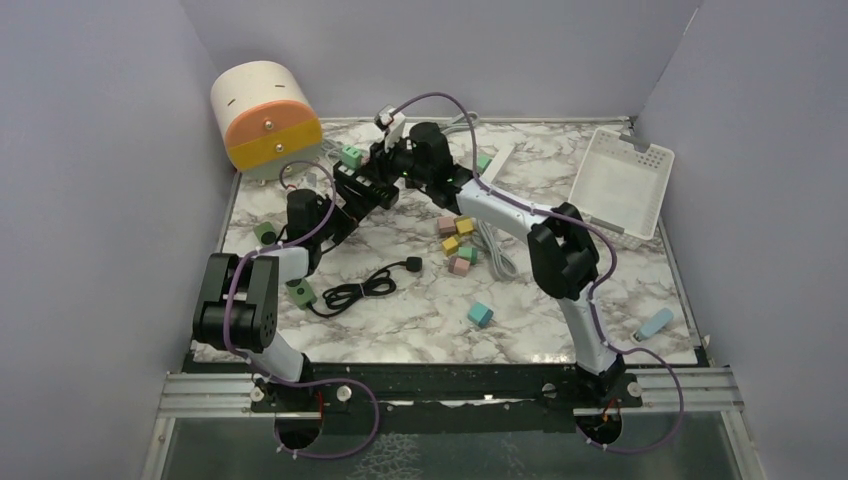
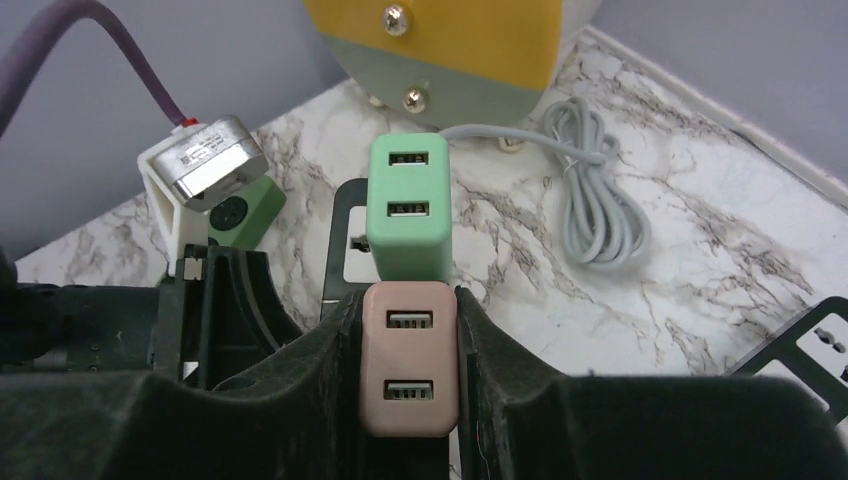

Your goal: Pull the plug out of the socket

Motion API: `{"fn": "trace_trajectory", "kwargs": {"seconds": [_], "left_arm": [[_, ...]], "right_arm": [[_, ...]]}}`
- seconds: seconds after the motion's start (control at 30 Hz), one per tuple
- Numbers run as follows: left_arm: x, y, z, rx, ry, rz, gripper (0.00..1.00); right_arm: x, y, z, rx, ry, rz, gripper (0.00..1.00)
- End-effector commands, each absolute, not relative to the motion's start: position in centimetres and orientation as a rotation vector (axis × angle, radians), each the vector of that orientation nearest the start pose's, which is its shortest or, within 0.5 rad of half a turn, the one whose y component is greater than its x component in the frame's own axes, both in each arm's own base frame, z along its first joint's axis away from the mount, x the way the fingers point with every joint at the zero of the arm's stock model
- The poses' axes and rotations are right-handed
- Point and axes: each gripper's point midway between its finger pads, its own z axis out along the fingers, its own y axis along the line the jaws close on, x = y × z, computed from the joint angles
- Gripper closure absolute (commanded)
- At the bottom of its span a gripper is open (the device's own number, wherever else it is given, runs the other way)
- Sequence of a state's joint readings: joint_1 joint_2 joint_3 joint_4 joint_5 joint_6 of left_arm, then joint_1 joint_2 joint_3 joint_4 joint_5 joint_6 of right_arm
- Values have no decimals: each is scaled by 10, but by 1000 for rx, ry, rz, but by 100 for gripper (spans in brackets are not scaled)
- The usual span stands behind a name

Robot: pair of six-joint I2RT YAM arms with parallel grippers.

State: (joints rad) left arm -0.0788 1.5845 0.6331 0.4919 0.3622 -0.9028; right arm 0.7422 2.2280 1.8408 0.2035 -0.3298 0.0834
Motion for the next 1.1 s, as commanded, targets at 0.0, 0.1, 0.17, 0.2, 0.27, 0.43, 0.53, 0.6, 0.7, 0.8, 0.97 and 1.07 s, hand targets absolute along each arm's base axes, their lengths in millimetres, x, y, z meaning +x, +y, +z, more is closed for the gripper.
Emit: {"fn": "trace_trajectory", "kwargs": {"seconds": [0.0, 0.1, 0.17, 0.2, 0.27, 0.43, 0.53, 0.6, 0.7, 0.8, 0.97, 1.07], "left_arm": [[420, -139, 151, -515, 1834, -1118, 1], [407, -155, 163, -420, 1823, -1230, 1], [394, -164, 167, -360, 1832, -1288, 1], [385, -169, 169, -326, 1839, -1308, 1], [368, -176, 170, -277, 1847, -1331, 1], [342, -184, 187, -216, 1814, -1366, 1], [350, -181, 193, -242, 1790, -1346, 1], [359, -180, 195, -265, 1786, -1339, 1], [372, -180, 191, -301, 1795, -1331, 1], [380, -178, 181, -348, 1820, -1315, 1], [392, -168, 164, -438, 1853, -1233, 8], [398, -165, 157, -467, 1858, -1205, 27]], "right_arm": [[425, 497, 239, -823, 1525, 984, 99], [428, 495, 233, -821, 1534, 958, 99], [430, 495, 230, -817, 1538, 946, 99], [431, 495, 231, -816, 1537, 943, 99], [432, 495, 229, -822, 1542, 935, 99], [432, 496, 228, -831, 1545, 936, 99], [430, 497, 229, -834, 1542, 948, 99], [429, 496, 230, -834, 1544, 949, 99], [427, 495, 234, -840, 1538, 946, 99], [425, 492, 242, -841, 1526, 946, 99], [417, 492, 254, -845, 1509, 983, 99], [410, 492, 264, -843, 1495, 1020, 99]]}}
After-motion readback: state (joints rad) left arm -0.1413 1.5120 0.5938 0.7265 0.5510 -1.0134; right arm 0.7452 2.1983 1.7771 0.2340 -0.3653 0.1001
